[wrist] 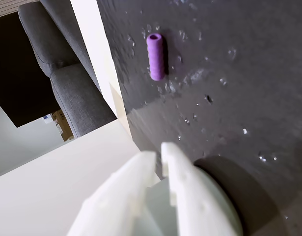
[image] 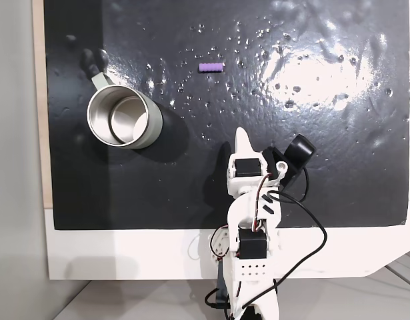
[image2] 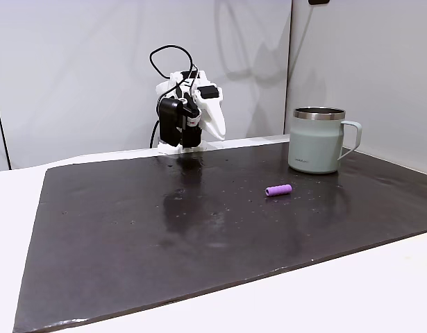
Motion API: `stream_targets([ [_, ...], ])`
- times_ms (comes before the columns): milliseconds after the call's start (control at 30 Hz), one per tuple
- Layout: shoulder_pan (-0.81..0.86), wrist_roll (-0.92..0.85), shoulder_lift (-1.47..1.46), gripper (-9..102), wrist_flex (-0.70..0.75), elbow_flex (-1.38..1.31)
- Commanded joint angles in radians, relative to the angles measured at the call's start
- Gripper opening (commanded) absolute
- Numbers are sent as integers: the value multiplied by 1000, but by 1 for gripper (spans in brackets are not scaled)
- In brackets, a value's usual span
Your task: Grasp a pengrip and put it in the cup.
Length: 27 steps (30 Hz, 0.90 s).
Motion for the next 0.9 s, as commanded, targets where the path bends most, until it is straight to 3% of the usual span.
stream_targets([
  [0, -34, 8, 14, 0, -35, 54],
  [600, -34, -17, 14, 0, -29, 38],
  [867, -92, -21, -107, 0, 106, -233],
])
